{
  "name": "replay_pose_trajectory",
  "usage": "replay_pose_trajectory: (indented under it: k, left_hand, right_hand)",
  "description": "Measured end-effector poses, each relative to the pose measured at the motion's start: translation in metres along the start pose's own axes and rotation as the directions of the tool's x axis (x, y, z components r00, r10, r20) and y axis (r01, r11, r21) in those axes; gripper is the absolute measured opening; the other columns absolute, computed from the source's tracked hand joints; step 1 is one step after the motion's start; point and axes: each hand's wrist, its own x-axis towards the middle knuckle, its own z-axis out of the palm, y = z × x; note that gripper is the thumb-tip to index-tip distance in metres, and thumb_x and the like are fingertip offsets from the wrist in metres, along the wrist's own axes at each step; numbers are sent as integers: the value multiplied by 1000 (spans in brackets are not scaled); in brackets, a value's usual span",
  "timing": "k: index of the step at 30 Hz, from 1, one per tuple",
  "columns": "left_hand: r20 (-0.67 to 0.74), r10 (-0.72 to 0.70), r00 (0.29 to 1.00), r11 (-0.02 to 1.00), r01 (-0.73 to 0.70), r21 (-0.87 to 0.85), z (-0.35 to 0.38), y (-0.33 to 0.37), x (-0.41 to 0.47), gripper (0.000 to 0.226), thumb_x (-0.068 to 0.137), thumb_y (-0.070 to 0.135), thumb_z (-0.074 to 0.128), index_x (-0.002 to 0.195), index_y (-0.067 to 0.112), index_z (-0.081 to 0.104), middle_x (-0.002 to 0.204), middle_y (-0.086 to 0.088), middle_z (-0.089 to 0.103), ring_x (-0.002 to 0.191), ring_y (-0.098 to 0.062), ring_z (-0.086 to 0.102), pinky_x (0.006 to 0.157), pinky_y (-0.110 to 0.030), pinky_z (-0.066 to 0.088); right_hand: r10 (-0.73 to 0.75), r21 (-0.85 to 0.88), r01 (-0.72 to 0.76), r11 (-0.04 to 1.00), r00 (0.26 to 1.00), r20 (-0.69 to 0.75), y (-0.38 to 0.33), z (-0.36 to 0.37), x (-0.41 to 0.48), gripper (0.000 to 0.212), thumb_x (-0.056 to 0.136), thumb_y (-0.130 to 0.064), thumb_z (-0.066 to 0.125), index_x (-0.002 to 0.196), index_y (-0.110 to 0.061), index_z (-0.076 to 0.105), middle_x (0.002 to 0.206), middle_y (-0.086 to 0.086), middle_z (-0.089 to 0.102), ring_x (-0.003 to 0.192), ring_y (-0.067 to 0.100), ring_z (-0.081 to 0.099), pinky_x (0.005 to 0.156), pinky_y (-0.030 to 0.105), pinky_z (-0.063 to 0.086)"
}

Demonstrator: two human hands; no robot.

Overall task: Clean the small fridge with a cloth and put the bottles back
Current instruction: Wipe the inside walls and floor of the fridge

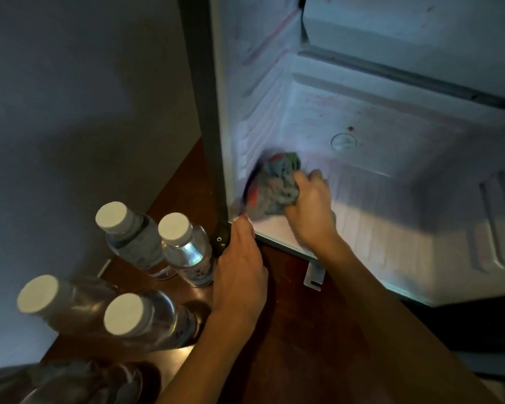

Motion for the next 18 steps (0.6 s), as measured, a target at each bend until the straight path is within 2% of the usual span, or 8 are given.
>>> replay_pose_trajectory:
  k: [2, 4, 6, 8, 11, 14, 16, 18]
  left_hand:
    - [7, 6, 1000, 1000, -6, -22, -2, 1, -1, 42, 88, -2, 48, 116, 24, 31, 103, -10, 57, 91, -38, 63, 69, -45, 46]
    - [2, 9, 1000, 999, -9, -37, -1, 1, 0, 40, 88, -1, 47, 113, 24, 30, 103, -10, 58, 91, -39, 64, 71, -46, 47]
    - [-11, 5, 1000, 1000, -5, -25, 0, 1, 2, 39, 88, -2, 46, 111, 24, 30, 99, -10, 58, 89, -38, 64, 70, -44, 45]
    - [-18, 14, 1000, 1000, -15, -26, 3, -1, 2, 43, 87, -3, 46, 115, 25, 30, 96, -9, 59, 86, -37, 64, 70, -46, 47]
    - [-29, 26, 999, 999, -27, -18, 9, -6, 1, 54, 87, -3, 46, 129, 26, 28, 105, -8, 57, 91, -36, 63, 73, -47, 48]
    - [-16, 2, 1000, 999, -2, 36, 16, -6, 3, 68, 86, -3, 49, 141, 23, 20, 120, -13, 53, 102, -39, 60, 80, -50, 47]
    - [12, -26, 1000, 995, 25, 92, 21, -4, 3, 80, 86, -2, 52, 149, 21, 9, 136, -15, 43, 114, -41, 56, 89, -51, 44]
    - [6, -35, 999, 991, 34, 132, 23, -5, 2, 83, 87, 1, 52, 151, 22, 4, 142, -10, 37, 116, -38, 55, 89, -47, 44]
  right_hand:
    - [-59, 25, 58, 998, 997, 42, 22, -22, -31, 28, 76, -14, 65, 103, -19, 59, 97, 3, 42, 94, 30, 49, 75, 39, 47]
    - [-3, 11, 3, 1000, 1000, -3, 45, -42, -47, 25, 70, -16, 60, 96, -15, 61, 91, 4, 44, 87, 31, 52, 73, 33, 43]
    - [92, -44, -97, 994, 991, -98, 56, -45, -28, 36, 70, -18, 59, 105, -11, 63, 94, 13, 52, 88, 37, 54, 78, 35, 47]
    - [192, -106, -208, 972, 971, -146, 52, -34, 12, 46, 76, -17, 64, 121, -12, 59, 110, 19, 55, 97, 41, 55, 87, 42, 49]
    - [342, -1, -347, 938, 925, -166, 33, -16, 63, 51, 76, -24, 68, 124, -12, 57, 124, 19, 55, 106, 43, 56, 93, 45, 49]
    - [344, 64, -338, 939, 922, -176, 19, 1, 71, 58, 69, -26, 72, 122, -9, 58, 125, 19, 54, 106, 43, 56, 94, 46, 48]
    - [323, 20, -322, 946, 940, -115, 10, 7, 73, 59, 73, -29, 71, 127, -11, 56, 129, 18, 50, 111, 41, 53, 96, 44, 46]
    - [321, -16, -321, 947, 947, -21, 0, 7, 84, 61, 78, -36, 71, 132, -17, 53, 134, 14, 45, 116, 38, 49, 99, 42, 45]
